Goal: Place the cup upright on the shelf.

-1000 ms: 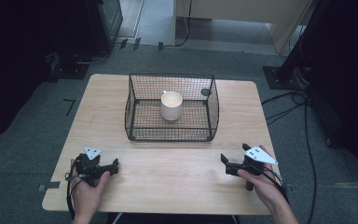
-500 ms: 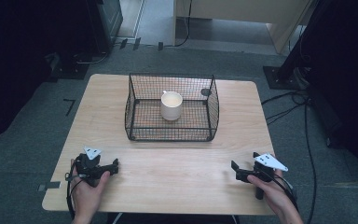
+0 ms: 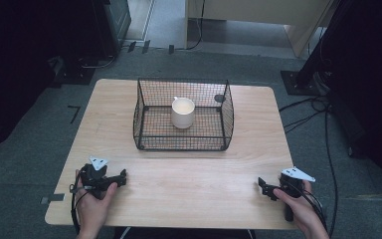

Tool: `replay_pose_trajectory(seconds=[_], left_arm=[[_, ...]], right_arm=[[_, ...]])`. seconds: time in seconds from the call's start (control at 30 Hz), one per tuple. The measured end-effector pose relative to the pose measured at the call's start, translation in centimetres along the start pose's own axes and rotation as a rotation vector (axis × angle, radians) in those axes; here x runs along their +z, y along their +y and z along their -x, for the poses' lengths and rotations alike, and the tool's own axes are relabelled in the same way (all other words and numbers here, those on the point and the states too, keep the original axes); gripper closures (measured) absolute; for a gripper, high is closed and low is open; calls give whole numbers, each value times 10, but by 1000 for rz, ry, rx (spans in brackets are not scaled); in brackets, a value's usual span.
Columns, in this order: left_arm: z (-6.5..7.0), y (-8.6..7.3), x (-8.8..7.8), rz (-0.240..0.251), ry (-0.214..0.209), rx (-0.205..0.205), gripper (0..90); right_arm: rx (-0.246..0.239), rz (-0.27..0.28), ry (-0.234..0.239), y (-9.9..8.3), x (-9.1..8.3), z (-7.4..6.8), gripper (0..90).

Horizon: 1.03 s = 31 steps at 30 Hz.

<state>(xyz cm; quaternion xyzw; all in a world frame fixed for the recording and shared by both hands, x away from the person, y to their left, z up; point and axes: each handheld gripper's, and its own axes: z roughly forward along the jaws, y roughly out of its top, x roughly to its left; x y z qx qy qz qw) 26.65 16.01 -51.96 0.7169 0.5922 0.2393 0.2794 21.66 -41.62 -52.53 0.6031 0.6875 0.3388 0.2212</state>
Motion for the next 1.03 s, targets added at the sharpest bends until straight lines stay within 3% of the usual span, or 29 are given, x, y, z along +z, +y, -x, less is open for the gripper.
replay_pose_trajectory(seconds=[0.07,0.17,1.03], left_arm=[[0,0,0,0,0,0,0],[0,0,0,0,0,0,0],[0,0,0,0,0,0,0]], right_arm=[[-8,-5,-9,-1,-1,0,37],[-59,-28,-51,-2,0,-1,21],[-61,-38,-51,-1,1,-1,0]])
